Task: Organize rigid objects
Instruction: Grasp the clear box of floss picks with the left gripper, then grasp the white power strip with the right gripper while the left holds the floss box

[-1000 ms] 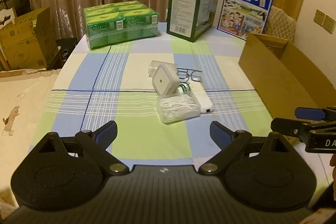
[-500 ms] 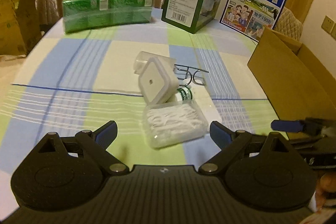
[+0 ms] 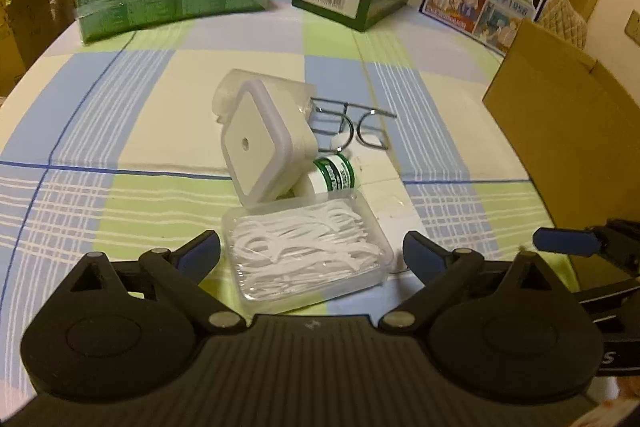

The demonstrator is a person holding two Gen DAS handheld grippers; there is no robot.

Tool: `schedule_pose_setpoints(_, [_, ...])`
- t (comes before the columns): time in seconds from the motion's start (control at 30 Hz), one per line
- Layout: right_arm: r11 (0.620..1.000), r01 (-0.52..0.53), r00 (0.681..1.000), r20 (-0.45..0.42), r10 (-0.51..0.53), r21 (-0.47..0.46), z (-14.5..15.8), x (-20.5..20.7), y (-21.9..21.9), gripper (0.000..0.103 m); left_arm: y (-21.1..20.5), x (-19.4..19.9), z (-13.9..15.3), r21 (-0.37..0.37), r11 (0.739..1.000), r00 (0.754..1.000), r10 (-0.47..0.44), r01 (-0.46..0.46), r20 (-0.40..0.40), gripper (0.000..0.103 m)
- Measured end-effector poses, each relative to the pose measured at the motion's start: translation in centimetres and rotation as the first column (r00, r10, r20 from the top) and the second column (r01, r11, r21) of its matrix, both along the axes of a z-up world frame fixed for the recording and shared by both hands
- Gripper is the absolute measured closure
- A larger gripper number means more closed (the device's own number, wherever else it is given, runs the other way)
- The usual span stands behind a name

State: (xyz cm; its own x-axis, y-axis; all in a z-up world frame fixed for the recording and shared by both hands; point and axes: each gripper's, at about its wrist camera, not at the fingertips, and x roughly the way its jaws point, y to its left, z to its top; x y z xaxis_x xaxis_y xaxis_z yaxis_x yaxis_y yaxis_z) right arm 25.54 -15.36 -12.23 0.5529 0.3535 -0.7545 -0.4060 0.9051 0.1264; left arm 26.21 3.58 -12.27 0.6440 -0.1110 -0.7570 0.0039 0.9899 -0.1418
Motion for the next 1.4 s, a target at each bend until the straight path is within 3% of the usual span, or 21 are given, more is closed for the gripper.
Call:
schedule_pose_setpoints(0.1, [1.0, -0.004, 1.0, -0.009, 0.004, -0.001, -0.1, 0.1, -0.1, 0.024, 0.1, 0.2, -0.6, 0.051, 0.999, 1.0, 0.003, -0.002, -0.013, 0.006])
schedule_pose_setpoints(0.2, [1.0, -0.002, 1.0, -0.01, 0.002, 0.008, 0.0, 0.3, -0.1, 0.024, 1.3, 0.1, -0.6, 0.049, 0.998, 0.998, 0.038, -0.036, -0.043, 0.006])
schedule_pose_setpoints(0.33, [0.999, -0.025, 1.0, 0.005, 0.025, 0.02, 0.2, 0.5, 0.7, 0.024, 2.4, 0.0, -0.3, 0.088, 0.995, 0.997, 0.052, -0.047, -0.05, 0.012])
schedule_pose_setpoints(0.7, [0.998, -0.05, 0.999, 0.004, 0.05, 0.031, -0.3, 2.7, 2.5, 0.024, 3.5, 0.3, 0.3, 0.108, 0.991, 0.995, -0.076, 0.083, -0.066, 0.02])
schedule_pose_setpoints(0.87, [0.997, -0.061, 0.998, 0.0, 0.061, 0.054, -0.6, 3.5, 3.4, 0.025, 6.4, -0.1, 1.1, 0.098, 0.995, 0.999, -0.003, 0.008, -0.052, 0.02])
schedule_pose_setpoints(1.07, [0.994, -0.09, 0.996, -0.017, 0.092, 0.061, -1.6, 4.4, 5.2, 0.04, 6.8, 0.1, 0.8, 0.073, 0.997, 0.998, 0.005, 0.0, -0.061, 0.02])
schedule_pose_setpoints(1.2, [0.994, -0.106, 0.994, 0.029, 0.105, 0.033, -1.9, 4.6, 6.4, 0.05, 6.6, 0.1, 0.7, 0.074, 0.997, 0.998, -0.016, 0.021, -0.064, 0.02])
schedule_pose_setpoints(1.4, [0.991, -0.132, 0.988, 0.082, 0.133, -0.023, -2.5, 4.6, 7.4, 0.053, 6.5, 0.3, 0.1, 0.075, 0.997, 0.997, -0.013, 0.018, -0.072, 0.019])
